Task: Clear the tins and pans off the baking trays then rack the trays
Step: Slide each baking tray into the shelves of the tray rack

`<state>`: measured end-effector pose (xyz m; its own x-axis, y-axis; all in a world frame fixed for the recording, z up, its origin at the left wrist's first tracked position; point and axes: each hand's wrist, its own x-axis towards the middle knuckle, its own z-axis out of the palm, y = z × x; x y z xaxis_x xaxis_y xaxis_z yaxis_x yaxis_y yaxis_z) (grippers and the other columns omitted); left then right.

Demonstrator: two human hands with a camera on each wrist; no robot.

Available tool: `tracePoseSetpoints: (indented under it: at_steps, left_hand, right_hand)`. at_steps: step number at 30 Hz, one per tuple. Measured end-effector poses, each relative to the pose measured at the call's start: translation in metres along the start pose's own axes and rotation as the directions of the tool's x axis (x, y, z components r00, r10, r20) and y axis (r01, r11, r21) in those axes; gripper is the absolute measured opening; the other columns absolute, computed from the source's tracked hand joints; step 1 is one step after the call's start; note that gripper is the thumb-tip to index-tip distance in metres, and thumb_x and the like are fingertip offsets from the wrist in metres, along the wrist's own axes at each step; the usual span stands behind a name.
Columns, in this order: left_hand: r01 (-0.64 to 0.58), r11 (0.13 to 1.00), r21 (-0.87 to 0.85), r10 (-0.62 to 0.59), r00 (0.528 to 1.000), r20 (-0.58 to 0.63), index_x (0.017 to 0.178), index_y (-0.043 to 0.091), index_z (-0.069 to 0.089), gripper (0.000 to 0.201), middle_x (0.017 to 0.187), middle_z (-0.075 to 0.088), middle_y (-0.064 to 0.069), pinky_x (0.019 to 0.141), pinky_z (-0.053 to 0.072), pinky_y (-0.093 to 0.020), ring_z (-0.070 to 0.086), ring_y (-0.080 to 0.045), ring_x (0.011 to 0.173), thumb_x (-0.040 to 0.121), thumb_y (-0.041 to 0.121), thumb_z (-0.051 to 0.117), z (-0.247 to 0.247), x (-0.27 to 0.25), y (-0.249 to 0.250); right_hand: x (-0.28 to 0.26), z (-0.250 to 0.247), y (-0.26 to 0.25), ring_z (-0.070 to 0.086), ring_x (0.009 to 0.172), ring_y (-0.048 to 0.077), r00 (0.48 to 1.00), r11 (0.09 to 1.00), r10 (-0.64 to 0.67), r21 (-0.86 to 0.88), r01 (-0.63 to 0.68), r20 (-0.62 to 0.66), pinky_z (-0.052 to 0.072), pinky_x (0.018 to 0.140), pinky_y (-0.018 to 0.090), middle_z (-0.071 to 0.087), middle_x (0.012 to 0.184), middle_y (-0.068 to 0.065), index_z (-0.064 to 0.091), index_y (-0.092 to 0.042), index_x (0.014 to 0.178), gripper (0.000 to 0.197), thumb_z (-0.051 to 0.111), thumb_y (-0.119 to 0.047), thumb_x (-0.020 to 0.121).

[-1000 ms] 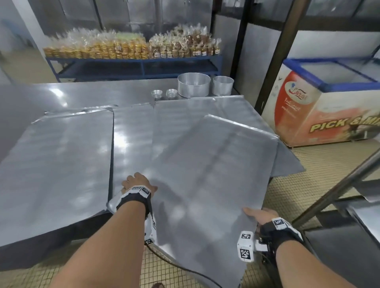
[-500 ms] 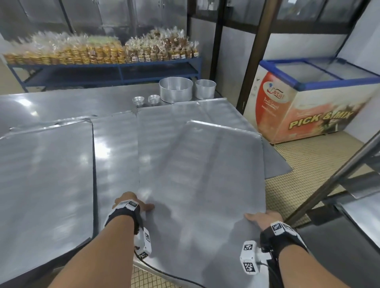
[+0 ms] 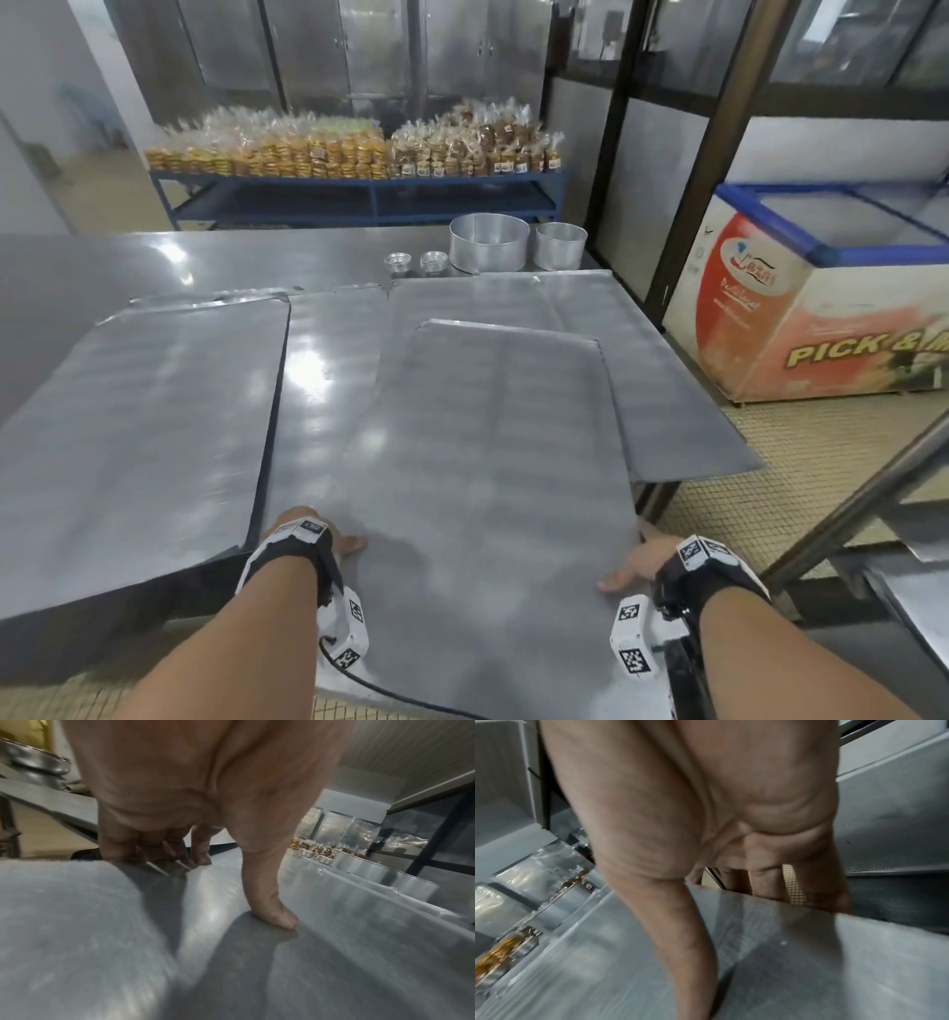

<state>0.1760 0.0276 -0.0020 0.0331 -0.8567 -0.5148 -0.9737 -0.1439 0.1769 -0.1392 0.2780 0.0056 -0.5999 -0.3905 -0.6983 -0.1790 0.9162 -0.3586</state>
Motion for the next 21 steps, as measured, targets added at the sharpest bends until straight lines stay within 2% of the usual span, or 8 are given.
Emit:
tracePoseSetpoints:
  at_steps: [2, 3, 5, 6, 8, 11, 15, 21]
  left_hand:
    - [0.018, 0.999, -0.028, -0.019, 0.999, -0.029, 0.131, 0.009, 0.054, 0.079, 0.132, 0.060, -0.009, 0.096, 0.046, -0.029, 0.059, -0.024, 0.121, 0.077, 0.064, 0.071, 0.007, -0.011, -0.002]
    - [0.026, 0.999, -0.031, -0.027, 0.999, -0.033, 0.131, 0.009, 0.054, 0.079, 0.132, 0.059, -0.009, 0.096, 0.046, -0.029, 0.058, -0.024, 0.121, 0.077, 0.065, 0.070, 0.010, -0.014, -0.003]
    - [0.045, 0.999, -0.027, -0.046, 0.998, -0.037, 0.129, 0.011, 0.057, 0.080, 0.130, 0.061, -0.009, 0.096, 0.047, -0.030, 0.060, -0.025, 0.119, 0.074, 0.067, 0.070, 0.016, -0.019, -0.002]
    - [0.051, 0.999, -0.015, -0.051, 0.998, -0.034, 0.126, 0.012, 0.058, 0.080, 0.127, 0.063, -0.009, 0.096, 0.048, -0.030, 0.061, -0.025, 0.117, 0.071, 0.069, 0.071, 0.019, -0.021, 0.000]
    - [0.059, 0.998, 0.007, -0.059, 0.998, -0.021, 0.117, 0.014, 0.062, 0.076, 0.115, 0.065, -0.009, 0.093, 0.051, -0.030, 0.064, -0.025, 0.110, 0.068, 0.071, 0.071, 0.023, -0.024, 0.005]
    - [0.063, 0.998, 0.004, -0.063, 0.998, -0.002, 0.106, 0.012, 0.063, 0.073, 0.104, 0.067, -0.009, 0.089, 0.053, -0.032, 0.066, -0.026, 0.100, 0.063, 0.070, 0.075, 0.022, -0.026, 0.017]
    - [0.064, 0.998, -0.011, -0.064, 0.998, -0.005, 0.111, 0.011, 0.062, 0.080, 0.112, 0.067, -0.010, 0.092, 0.053, -0.037, 0.067, -0.027, 0.099, 0.060, 0.071, 0.075, 0.011, -0.019, 0.036]
    - [0.038, 0.999, -0.001, -0.038, 0.999, -0.030, 0.100, 0.012, 0.061, 0.075, 0.097, 0.067, -0.008, 0.089, 0.054, -0.035, 0.065, -0.025, 0.086, 0.061, 0.075, 0.069, -0.008, 0.009, 0.069]
  right_hand:
    - [0.007, -0.007, 0.004, 0.061, 0.109, 0.015, 0.998, 1.000, -0.024, -0.001, 0.024, -0.064, 0.042, 0.084, 0.016, 0.063, 0.124, -0.004, 0.054, -0.018, 0.124, 0.069, 0.087, -0.042, 0.069]
    - [0.009, -0.009, 0.005, 0.063, 0.110, 0.016, 0.996, 1.000, -0.013, -0.002, 0.013, -0.088, 0.045, 0.085, 0.018, 0.065, 0.125, -0.003, 0.061, -0.016, 0.121, 0.063, 0.084, -0.047, 0.072]
    - [0.009, -0.015, 0.004, 0.060, 0.121, 0.019, 0.988, 1.000, -0.007, 0.001, 0.007, -0.154, 0.045, 0.093, 0.021, 0.061, 0.135, 0.002, 0.062, -0.010, 0.129, 0.073, 0.078, -0.056, 0.074]
    - [0.014, -0.019, 0.004, 0.057, 0.124, 0.021, 0.984, 1.000, -0.017, -0.019, 0.014, -0.176, 0.045, 0.095, 0.023, 0.058, 0.138, 0.006, 0.058, -0.005, 0.133, 0.077, 0.080, -0.051, 0.075]
    - [0.024, -0.029, 0.003, 0.056, 0.126, 0.026, 0.982, 0.998, -0.055, -0.033, 0.049, -0.179, 0.046, 0.089, 0.026, 0.056, 0.138, 0.014, 0.053, 0.003, 0.135, 0.079, 0.086, -0.035, 0.074]
    - [0.032, -0.042, -0.001, 0.055, 0.127, 0.024, 0.970, 0.998, -0.050, 0.020, 0.057, -0.237, 0.045, 0.097, 0.024, 0.055, 0.141, 0.009, 0.055, -0.003, 0.135, 0.082, 0.083, -0.049, 0.072]
    - [0.039, -0.062, -0.016, 0.055, 0.126, 0.027, 0.962, 0.994, -0.068, 0.068, 0.089, -0.264, 0.043, 0.105, 0.029, 0.055, 0.140, 0.012, 0.053, -0.002, 0.135, 0.082, 0.085, -0.044, 0.073]
    - [0.063, -0.079, -0.054, 0.062, 0.115, 0.033, 0.958, 0.989, -0.041, 0.122, 0.079, -0.284, 0.048, 0.097, 0.034, 0.062, 0.128, 0.020, 0.052, 0.008, 0.130, 0.080, 0.091, -0.026, 0.069]
